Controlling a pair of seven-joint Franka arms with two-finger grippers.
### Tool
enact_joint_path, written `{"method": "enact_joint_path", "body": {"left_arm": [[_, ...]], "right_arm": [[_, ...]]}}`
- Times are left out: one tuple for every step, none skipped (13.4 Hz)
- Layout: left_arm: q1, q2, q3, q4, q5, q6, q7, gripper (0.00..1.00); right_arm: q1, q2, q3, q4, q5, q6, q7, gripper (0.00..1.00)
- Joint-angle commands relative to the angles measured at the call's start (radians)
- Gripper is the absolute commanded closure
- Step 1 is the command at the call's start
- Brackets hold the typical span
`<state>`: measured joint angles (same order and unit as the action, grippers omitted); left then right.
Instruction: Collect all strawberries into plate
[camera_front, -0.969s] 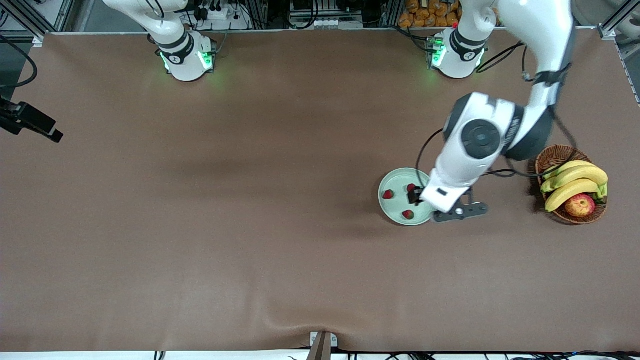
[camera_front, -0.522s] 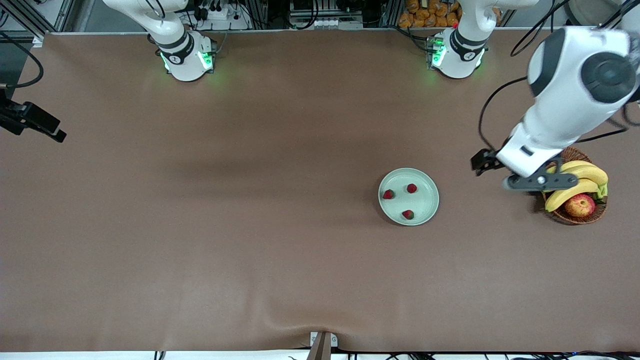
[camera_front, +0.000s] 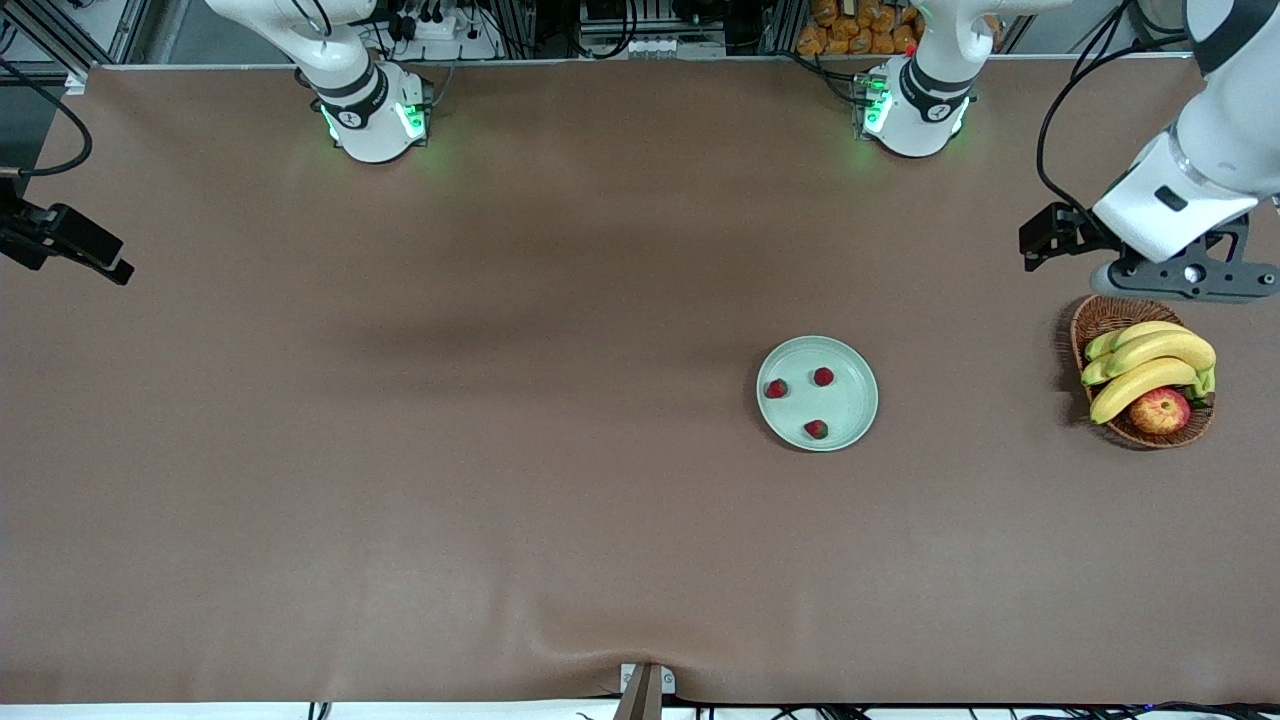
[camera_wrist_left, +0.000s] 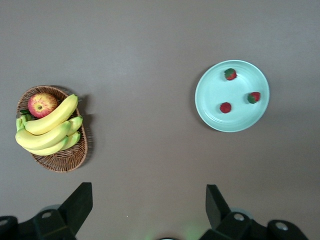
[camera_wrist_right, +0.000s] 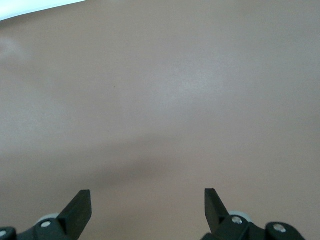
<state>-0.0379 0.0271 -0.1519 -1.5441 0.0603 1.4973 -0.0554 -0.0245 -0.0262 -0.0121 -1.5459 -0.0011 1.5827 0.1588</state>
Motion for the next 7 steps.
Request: {"method": "enact_joint_path", "body": {"left_arm": [[0.023, 0.005, -0.015, 0.05, -0.042, -0.073, 0.011, 0.0], [0.023, 0.004, -0.017, 0.05, -0.04, -0.098, 0.02, 0.0], [0.023, 0.001, -0.017, 0.048, -0.04, -0.107, 0.02, 0.0], [0.023, -0.001, -0.017, 0.048, -0.04, -0.114, 0.019, 0.0], [0.024, -0.01, -0.012, 0.048, -0.04, -0.12, 0.019, 0.0], [0.03, -0.027, -0.012, 0.048, -0.039, -0.127, 0.02, 0.0], [0.036, -0.03, -0.011, 0.047, -0.039, -0.129, 0.025, 0.0]], "right_arm": [[0.006, 0.0, 0.001, 0.012, -0.02, -0.006, -0.005, 0.0], [0.005, 0.0, 0.001, 0.012, -0.02, -0.013, -0.005, 0.0], [0.005, -0.001, 0.001, 0.012, -0.02, -0.027, -0.005, 0.0], [0.003, 0.0, 0.001, 0.012, -0.02, -0.03, -0.005, 0.0], [0.003, -0.001, 0.001, 0.012, -0.02, -0.03, -0.005, 0.0], [0.003, -0.001, 0.001, 0.012, -0.02, -0.03, -0.005, 0.0], [0.003, -0.001, 0.001, 0.012, -0.02, -0.03, -0.005, 0.0]]}}
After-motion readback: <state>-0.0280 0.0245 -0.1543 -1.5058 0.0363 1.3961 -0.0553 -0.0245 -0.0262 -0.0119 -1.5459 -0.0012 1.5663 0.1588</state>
